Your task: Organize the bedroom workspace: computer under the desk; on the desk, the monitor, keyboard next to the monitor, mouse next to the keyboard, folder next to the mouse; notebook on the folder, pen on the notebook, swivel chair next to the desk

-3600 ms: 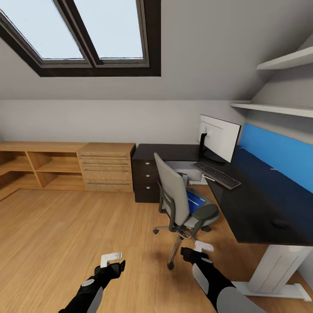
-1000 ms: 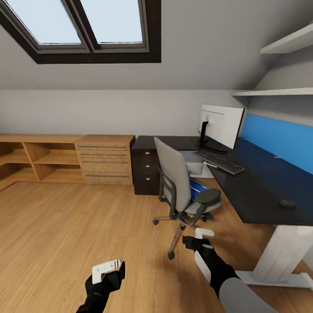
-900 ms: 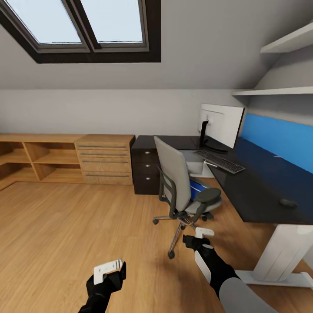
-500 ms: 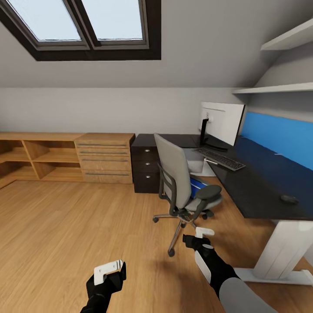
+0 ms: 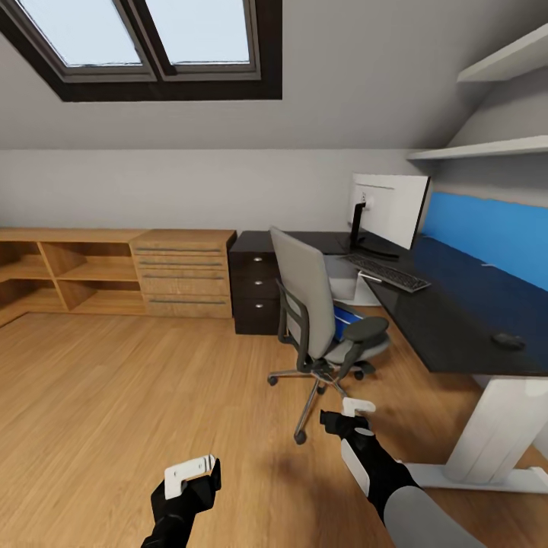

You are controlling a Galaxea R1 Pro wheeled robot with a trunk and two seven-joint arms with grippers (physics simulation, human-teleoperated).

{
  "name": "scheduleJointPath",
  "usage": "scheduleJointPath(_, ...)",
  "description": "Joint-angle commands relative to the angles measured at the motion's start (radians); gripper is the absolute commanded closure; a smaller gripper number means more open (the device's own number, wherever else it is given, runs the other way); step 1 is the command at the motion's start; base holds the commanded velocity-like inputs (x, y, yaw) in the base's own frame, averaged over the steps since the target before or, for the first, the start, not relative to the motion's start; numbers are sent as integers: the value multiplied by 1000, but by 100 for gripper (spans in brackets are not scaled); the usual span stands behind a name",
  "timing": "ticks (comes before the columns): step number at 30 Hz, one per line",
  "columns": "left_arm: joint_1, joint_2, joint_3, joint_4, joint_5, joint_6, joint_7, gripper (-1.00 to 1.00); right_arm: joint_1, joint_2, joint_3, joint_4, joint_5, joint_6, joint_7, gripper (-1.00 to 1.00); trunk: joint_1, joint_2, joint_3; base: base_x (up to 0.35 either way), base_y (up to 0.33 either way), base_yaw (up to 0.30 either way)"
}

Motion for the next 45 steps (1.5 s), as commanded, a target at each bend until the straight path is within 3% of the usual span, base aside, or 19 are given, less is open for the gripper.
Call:
scheduleJointPath(1, 0, 0, -1, -2, 9, 3, 7, -100, 0, -1, 3, -2, -9, 4, -6, -100, 4, -8, -4, 0, 0, 0)
scheduleJointPath(17, 0, 1, 0, -2, 9, 3, 7, -100, 0, -1, 1, -14, -10, 3, -6, -100, 65, -120, -54, 0, 0, 0)
scheduleJointPath(30, 0, 1, 2, -2, 9, 3, 7, -100, 39, -2, 1, -133, -9, 4, -43, -100, 115, -211, -95, 0, 0, 0)
scheduleJointPath(39, 0, 1, 2, -2, 9, 3, 7, -100, 48, -17, 3, -150, -9, 4, -44, -100, 150, -274, -123, 0, 0, 0)
scheduleJointPath(42, 0, 1, 4, -2, 9, 3, 7, -100, 48, -17, 5, -149, -1, 3, -40, -100, 161, -295, -132, 0, 0, 0)
scheduleJointPath(43, 0, 1, 3, -2, 9, 3, 7, -100, 48, -16, 8, -148, 30, 2, -37, -100, 165, -302, -136, 0, 0, 0)
scheduleJointPath(45, 0, 1, 2, -2, 9, 4, 8, -100, 47, -16, 8, -147, 47, -2, -37, -100, 173, -316, -142, 0, 0, 0)
